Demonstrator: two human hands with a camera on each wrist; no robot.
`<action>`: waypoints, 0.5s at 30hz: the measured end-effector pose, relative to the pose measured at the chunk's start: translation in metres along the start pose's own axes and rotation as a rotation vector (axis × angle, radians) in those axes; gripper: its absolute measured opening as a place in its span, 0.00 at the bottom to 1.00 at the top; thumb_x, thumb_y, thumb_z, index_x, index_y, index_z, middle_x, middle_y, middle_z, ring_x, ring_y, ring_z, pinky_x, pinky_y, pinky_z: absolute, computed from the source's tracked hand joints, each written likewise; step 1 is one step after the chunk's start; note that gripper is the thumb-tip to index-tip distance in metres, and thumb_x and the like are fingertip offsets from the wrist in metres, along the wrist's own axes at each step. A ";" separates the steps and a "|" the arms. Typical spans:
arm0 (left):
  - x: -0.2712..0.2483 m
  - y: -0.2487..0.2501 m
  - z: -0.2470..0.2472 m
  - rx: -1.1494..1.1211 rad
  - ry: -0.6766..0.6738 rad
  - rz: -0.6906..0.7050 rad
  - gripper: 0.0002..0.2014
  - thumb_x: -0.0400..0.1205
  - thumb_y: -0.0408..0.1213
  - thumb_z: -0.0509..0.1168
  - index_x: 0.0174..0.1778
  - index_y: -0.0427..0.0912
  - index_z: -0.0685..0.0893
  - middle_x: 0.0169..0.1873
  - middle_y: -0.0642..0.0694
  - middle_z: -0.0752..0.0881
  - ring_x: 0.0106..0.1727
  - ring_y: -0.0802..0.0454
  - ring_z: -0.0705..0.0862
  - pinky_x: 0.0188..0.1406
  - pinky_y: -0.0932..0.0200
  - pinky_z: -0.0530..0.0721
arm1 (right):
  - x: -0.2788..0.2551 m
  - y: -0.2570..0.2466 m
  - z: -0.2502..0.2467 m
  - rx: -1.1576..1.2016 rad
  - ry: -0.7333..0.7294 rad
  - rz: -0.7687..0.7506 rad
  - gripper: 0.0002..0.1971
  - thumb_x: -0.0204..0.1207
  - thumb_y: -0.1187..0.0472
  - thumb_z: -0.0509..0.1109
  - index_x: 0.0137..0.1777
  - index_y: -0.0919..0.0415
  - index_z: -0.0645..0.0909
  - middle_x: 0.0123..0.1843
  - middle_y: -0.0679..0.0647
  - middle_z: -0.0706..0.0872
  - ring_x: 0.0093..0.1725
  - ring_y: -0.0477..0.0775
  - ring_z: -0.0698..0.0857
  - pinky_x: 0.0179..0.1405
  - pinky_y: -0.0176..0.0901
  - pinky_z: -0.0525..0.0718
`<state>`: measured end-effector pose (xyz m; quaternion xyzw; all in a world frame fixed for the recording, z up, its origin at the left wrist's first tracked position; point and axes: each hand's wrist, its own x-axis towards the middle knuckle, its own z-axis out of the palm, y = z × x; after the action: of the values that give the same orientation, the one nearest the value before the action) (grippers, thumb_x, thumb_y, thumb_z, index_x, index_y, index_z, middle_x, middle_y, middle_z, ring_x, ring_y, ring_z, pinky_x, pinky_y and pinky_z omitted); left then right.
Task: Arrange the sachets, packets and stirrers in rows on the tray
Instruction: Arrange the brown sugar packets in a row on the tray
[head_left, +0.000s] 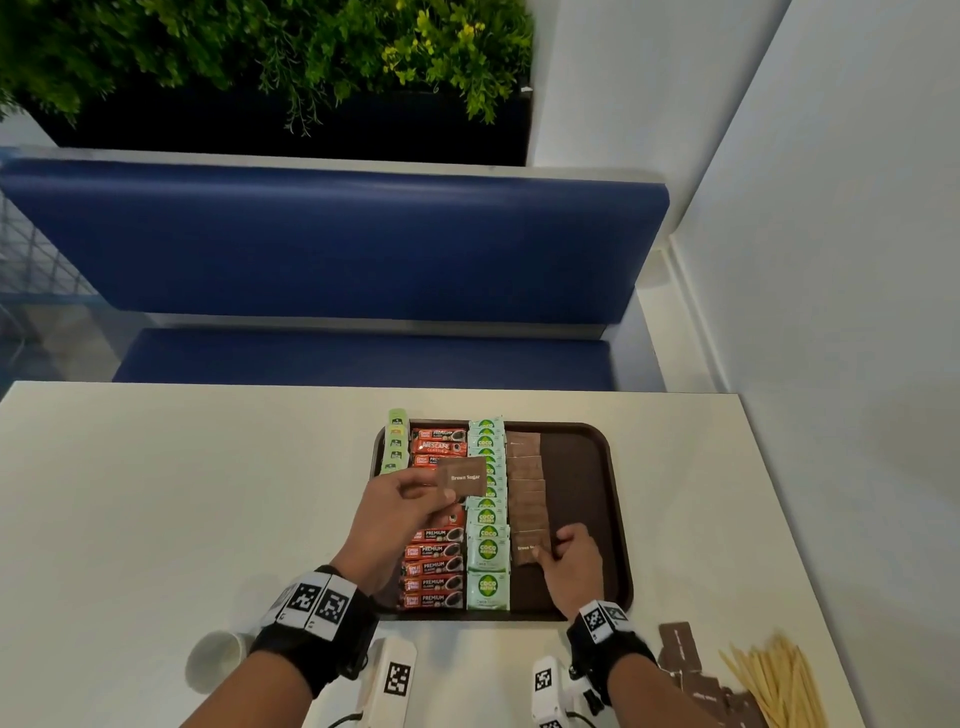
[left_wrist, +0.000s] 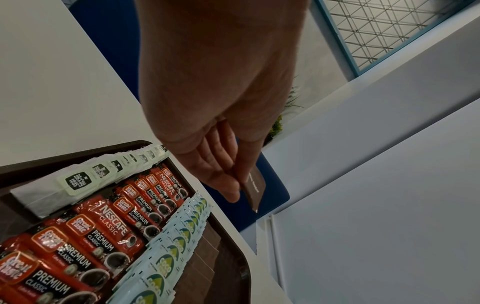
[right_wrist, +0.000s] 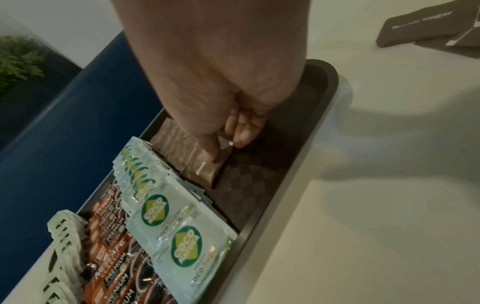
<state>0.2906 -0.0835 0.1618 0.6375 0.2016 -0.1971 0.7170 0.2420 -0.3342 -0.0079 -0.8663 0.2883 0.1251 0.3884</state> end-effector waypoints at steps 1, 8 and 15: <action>0.000 -0.001 0.002 0.004 -0.004 -0.001 0.10 0.83 0.22 0.76 0.60 0.30 0.90 0.49 0.35 0.97 0.49 0.40 0.97 0.45 0.59 0.95 | -0.001 -0.003 -0.004 -0.003 0.010 0.007 0.18 0.77 0.61 0.82 0.60 0.59 0.77 0.53 0.59 0.84 0.46 0.53 0.83 0.48 0.41 0.77; 0.004 -0.009 0.026 0.042 -0.047 -0.028 0.10 0.83 0.25 0.77 0.61 0.32 0.90 0.49 0.36 0.97 0.52 0.37 0.97 0.46 0.57 0.94 | -0.022 -0.078 -0.065 0.541 -0.158 -0.082 0.12 0.84 0.43 0.74 0.58 0.49 0.88 0.51 0.50 0.94 0.51 0.47 0.91 0.54 0.46 0.90; 0.006 -0.013 0.052 0.090 -0.120 -0.022 0.08 0.84 0.24 0.76 0.59 0.32 0.92 0.46 0.36 0.97 0.51 0.41 0.97 0.48 0.57 0.95 | -0.029 -0.106 -0.099 0.446 -0.228 -0.300 0.02 0.82 0.58 0.79 0.53 0.52 0.90 0.47 0.52 0.94 0.45 0.43 0.89 0.44 0.33 0.85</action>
<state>0.2907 -0.1370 0.1537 0.6538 0.1561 -0.2519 0.6962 0.2817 -0.3397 0.1345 -0.7729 0.1319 0.0962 0.6132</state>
